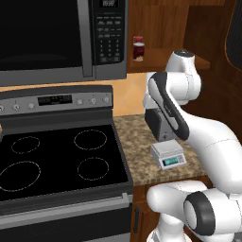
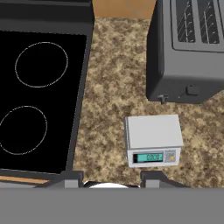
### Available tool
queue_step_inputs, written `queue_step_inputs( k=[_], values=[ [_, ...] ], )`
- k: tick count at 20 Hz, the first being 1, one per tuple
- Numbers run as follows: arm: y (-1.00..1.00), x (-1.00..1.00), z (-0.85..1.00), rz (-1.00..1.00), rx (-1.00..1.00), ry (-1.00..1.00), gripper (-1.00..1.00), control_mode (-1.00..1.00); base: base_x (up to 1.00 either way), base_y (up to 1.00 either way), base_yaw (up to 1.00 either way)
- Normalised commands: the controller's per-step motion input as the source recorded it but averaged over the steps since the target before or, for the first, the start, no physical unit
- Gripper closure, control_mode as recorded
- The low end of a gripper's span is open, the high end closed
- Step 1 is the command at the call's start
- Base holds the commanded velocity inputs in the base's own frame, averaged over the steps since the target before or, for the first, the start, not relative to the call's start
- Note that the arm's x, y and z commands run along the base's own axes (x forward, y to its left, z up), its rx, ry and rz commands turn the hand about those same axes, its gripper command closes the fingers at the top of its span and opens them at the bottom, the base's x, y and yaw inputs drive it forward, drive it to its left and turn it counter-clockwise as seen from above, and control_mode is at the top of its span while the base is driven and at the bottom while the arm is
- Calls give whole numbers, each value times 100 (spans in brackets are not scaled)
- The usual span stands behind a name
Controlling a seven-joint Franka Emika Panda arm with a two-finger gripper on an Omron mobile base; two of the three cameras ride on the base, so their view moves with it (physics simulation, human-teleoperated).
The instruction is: Pick the canned food and place it on the digital scale for weighing, and close the cabinet.
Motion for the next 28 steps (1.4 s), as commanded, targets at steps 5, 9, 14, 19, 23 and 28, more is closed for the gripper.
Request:
queue_step_inputs(
  k=[5, 9, 14, 19, 23, 28],
  values=[
    [0, -31, 0, 0, 0, -7, -100, -100, 0, 0, 0],
    [8, -84, 4, 2, -3, -34, -100, -100, 0, 0, 0],
    [0, -53, 67, 0, 0, -27, -100, -100, 0, 0, 0],
    [-2, -30, 72, 0, 0, -23, -100, -100, 0, 0, 0],
    [0, -4, 56, 0, 0, -19, -100, -100, 0, 0, 0],
    [0, 0, 41, 1, 1, -13, -100, -100, 0, 0, 0]
  ],
)
